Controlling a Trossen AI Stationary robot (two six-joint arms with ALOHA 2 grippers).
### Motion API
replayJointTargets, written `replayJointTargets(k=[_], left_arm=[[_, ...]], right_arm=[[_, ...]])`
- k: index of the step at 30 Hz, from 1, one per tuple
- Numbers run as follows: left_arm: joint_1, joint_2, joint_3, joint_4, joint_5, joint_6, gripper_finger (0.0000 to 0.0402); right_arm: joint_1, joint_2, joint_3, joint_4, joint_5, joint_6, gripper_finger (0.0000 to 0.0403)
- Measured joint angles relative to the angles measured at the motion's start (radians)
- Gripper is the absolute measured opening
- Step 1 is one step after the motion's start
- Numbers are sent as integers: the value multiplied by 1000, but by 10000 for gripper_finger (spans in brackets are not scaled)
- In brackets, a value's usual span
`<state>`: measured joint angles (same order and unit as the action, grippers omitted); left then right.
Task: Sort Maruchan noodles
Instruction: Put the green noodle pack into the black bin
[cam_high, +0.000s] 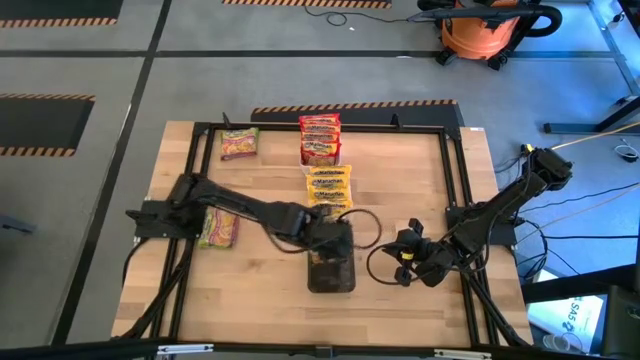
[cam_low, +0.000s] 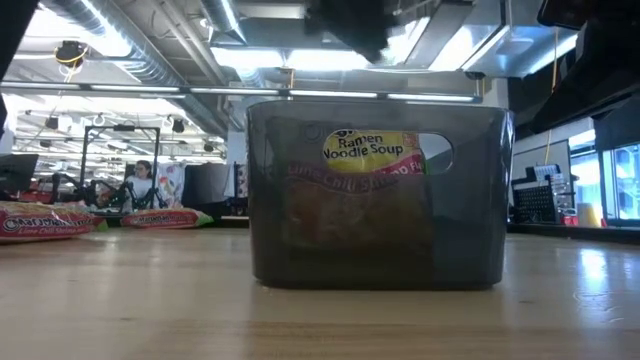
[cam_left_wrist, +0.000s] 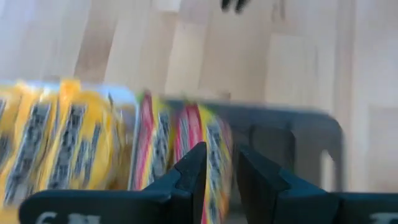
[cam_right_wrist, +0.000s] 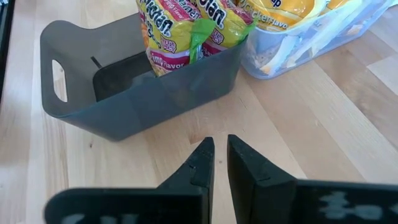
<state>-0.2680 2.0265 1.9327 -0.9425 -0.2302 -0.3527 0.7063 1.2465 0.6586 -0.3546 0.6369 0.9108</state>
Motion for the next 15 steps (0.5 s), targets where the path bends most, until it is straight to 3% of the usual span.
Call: replayJointTargets(k=[5, 8, 15], left_arm=[[-106, -87, 0, -249, -92, -141, 76], [-171, -154, -63, -345, -145, -297, 76], [-270, -447, -470, -331, -170, -716, 76]], right_arm=[[0, 0, 0, 3, -9, 0, 30], [0, 9, 0, 4, -3, -5, 57], [0, 53, 0, 14, 27, -29, 163]])
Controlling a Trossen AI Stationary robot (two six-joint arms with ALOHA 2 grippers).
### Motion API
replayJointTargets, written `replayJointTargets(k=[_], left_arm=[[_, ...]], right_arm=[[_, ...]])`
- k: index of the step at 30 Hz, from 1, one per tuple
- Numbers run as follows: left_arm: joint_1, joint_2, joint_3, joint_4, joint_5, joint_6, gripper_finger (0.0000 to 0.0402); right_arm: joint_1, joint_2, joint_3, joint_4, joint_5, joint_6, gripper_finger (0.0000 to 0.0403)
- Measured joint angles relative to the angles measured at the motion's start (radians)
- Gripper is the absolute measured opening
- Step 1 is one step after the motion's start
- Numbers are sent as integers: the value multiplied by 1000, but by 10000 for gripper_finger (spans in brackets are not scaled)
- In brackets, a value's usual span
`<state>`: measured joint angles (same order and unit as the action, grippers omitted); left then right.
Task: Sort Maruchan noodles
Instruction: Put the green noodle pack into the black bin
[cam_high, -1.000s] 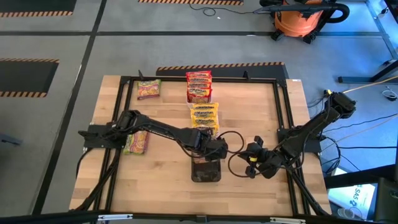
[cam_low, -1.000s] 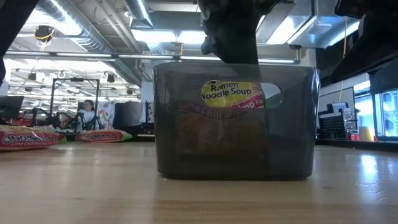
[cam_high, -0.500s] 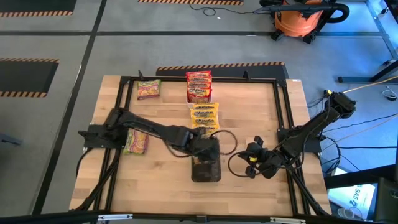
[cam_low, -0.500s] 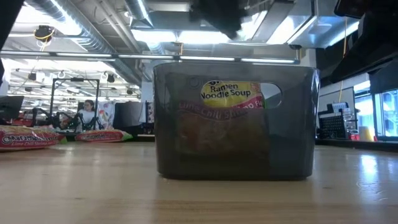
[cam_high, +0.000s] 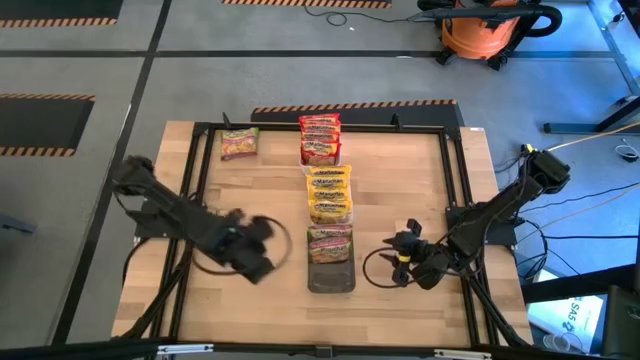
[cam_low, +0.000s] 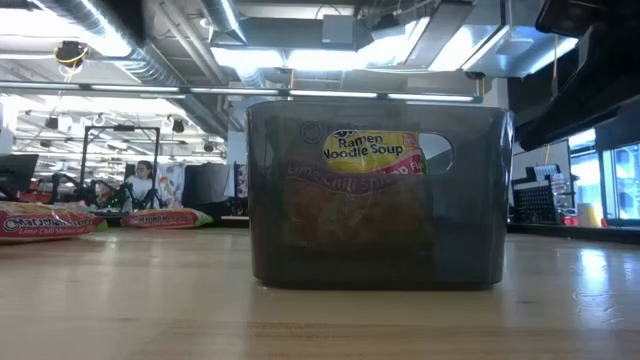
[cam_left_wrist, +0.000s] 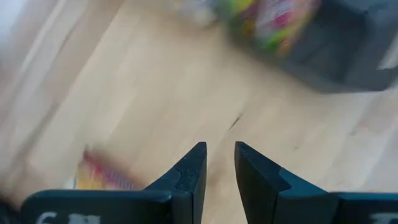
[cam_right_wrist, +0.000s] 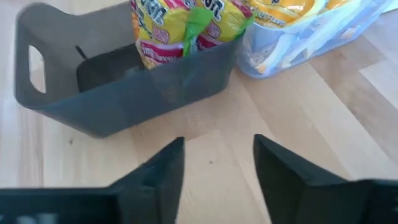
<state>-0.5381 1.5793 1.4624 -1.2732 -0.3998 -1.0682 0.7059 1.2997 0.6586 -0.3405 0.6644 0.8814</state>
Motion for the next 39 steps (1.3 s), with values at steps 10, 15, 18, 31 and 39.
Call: replayJointTargets(k=[10, 15, 18, 31, 39], left_arm=[[-9, -307, -450, 21, 64, -559, 76], [75, -310, -545, 32, 181, -524, 67], [136, -310, -605, 30, 220, -500, 37], [257, -308, -794, 170, 277, -424, 2], [147, -307, -815, 478, 260, -252, 2]], right_arm=[[0, 1, 0, 2, -1, 3, 227], [0, 1, 0, 2, 8, 3, 223], [0, 1, 0, 2, 8, 3, 216], [0, 1, 0, -1, 9, 0, 198], [0, 1, 0, -5, 9, 0, 198]])
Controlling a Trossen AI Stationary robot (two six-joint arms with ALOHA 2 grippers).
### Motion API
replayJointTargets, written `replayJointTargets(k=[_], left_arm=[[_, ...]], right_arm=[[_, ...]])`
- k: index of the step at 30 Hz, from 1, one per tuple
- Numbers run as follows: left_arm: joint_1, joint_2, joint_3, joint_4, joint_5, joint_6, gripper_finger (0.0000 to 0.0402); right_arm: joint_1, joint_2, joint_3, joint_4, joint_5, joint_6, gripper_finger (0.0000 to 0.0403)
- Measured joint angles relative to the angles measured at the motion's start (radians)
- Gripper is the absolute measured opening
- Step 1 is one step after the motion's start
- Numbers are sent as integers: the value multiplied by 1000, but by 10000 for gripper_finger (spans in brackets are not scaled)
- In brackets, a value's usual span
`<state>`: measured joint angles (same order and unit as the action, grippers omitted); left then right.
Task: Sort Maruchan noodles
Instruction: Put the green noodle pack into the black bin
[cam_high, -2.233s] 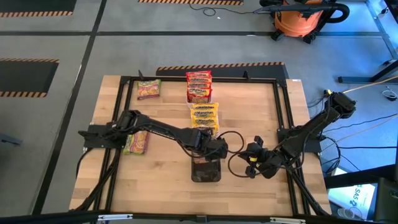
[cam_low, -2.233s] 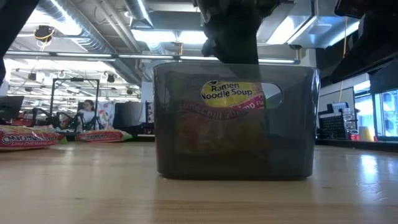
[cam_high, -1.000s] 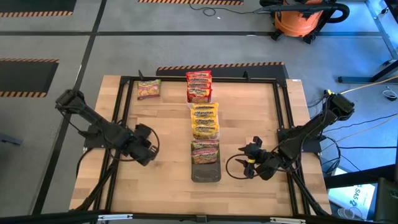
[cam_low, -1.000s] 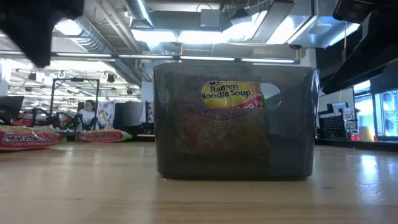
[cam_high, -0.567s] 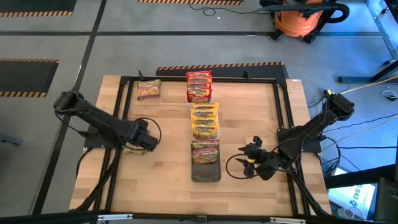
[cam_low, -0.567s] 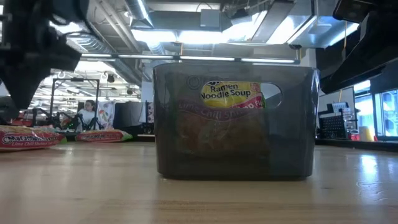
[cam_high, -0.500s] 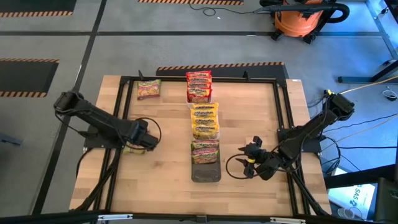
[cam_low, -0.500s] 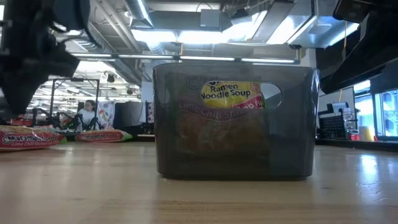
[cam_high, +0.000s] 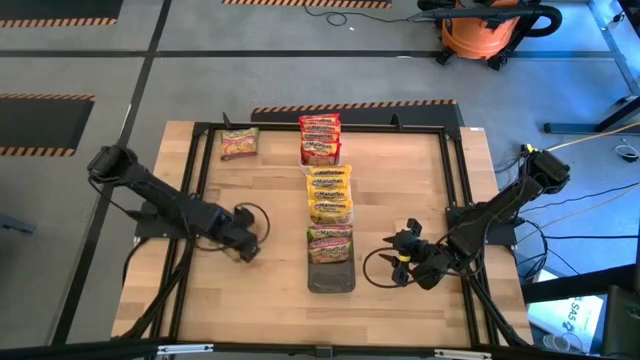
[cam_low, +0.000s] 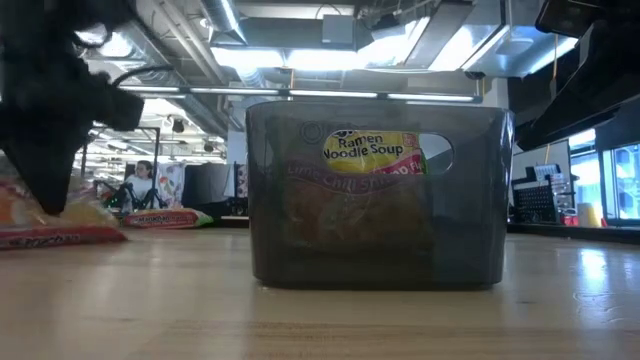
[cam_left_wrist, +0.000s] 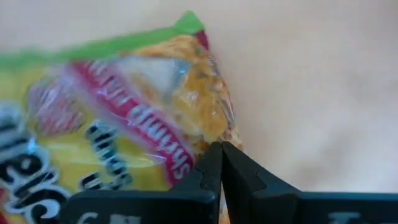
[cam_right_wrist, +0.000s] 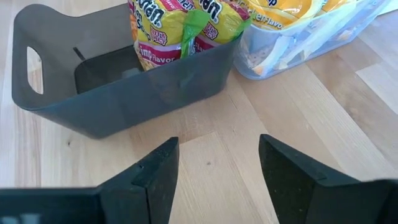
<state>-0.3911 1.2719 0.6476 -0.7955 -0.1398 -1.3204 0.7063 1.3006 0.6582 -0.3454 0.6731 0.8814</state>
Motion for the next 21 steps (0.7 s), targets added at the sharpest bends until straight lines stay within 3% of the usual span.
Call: replayJointTargets(k=[7, 12, 16, 21], left_arm=[[-150, 71, 1, 254, -14, 47, 1], [-239, 174, 32, 444, 49, 72, 1], [-276, 194, 128, 396, 33, 63, 1], [-289, 178, 260, 223, -96, 19, 1]], right_arm=[[0, 0, 0, 0, 0, 0, 198], [0, 0, 0, 3, -9, 0, 198], [0, 0, 0, 5, -10, 0, 198], [0, 0, 0, 9, -10, 0, 198]])
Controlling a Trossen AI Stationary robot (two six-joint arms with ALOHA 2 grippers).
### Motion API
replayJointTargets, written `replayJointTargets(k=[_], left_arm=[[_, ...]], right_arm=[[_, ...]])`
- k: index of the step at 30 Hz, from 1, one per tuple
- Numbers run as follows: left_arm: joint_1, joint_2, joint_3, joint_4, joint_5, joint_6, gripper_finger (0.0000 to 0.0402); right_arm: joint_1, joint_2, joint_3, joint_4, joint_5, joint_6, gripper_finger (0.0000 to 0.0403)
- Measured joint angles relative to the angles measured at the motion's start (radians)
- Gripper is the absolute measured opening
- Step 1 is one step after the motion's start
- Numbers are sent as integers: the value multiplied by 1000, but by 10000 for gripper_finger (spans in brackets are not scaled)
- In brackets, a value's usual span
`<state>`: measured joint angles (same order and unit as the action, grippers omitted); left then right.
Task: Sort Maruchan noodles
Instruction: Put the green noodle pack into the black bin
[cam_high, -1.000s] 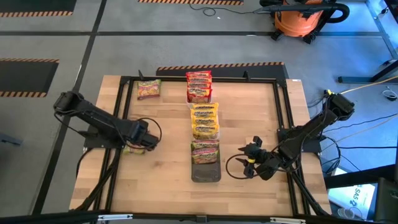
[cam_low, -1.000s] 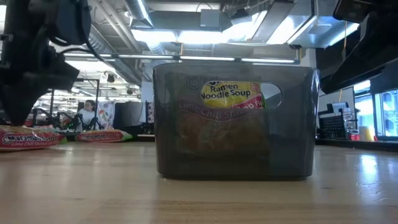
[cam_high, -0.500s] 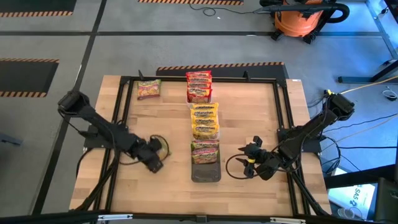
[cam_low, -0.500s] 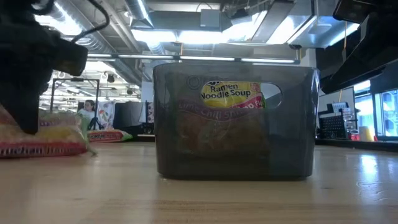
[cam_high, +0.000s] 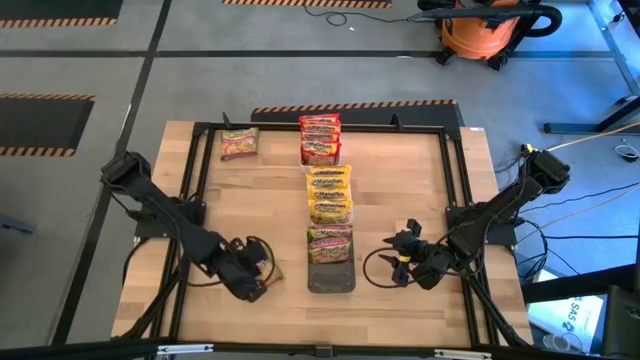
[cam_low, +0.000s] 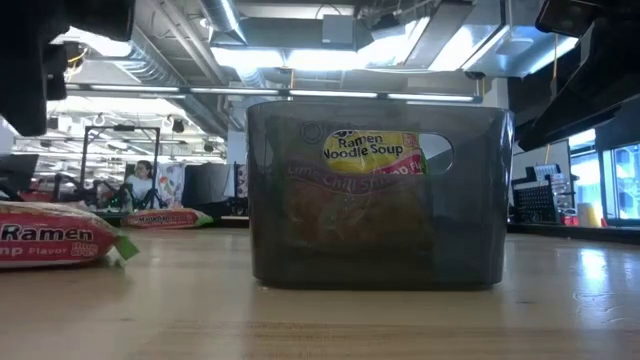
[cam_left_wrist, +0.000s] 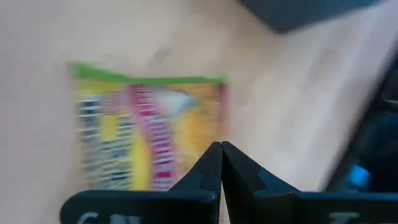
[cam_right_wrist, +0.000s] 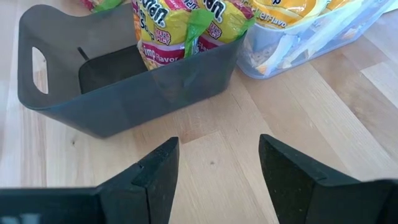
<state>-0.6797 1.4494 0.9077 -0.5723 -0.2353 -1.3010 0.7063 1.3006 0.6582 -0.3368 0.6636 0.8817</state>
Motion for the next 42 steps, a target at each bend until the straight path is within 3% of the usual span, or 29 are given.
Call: replayJointTargets(k=[3, 9, 25, 36, 42], left_arm=[[-9, 10, 22, -120, -52, -71, 1], [-35, 86, -46, -82, -9, -144, 1], [-40, 337, -35, 573, 7, 146, 2], [-5, 369, 58, 584, -26, 373, 2], [-30, 369, 60, 592, 47, 385, 2]], right_arm=[[0, 0, 0, 3, 0, 1, 198], [0, 0, 0, 4, 0, 2, 198], [0, 0, 0, 7, -1, 1, 198], [0, 0, 0, 7, -1, 1, 198], [0, 0, 0, 6, -1, 0, 198]])
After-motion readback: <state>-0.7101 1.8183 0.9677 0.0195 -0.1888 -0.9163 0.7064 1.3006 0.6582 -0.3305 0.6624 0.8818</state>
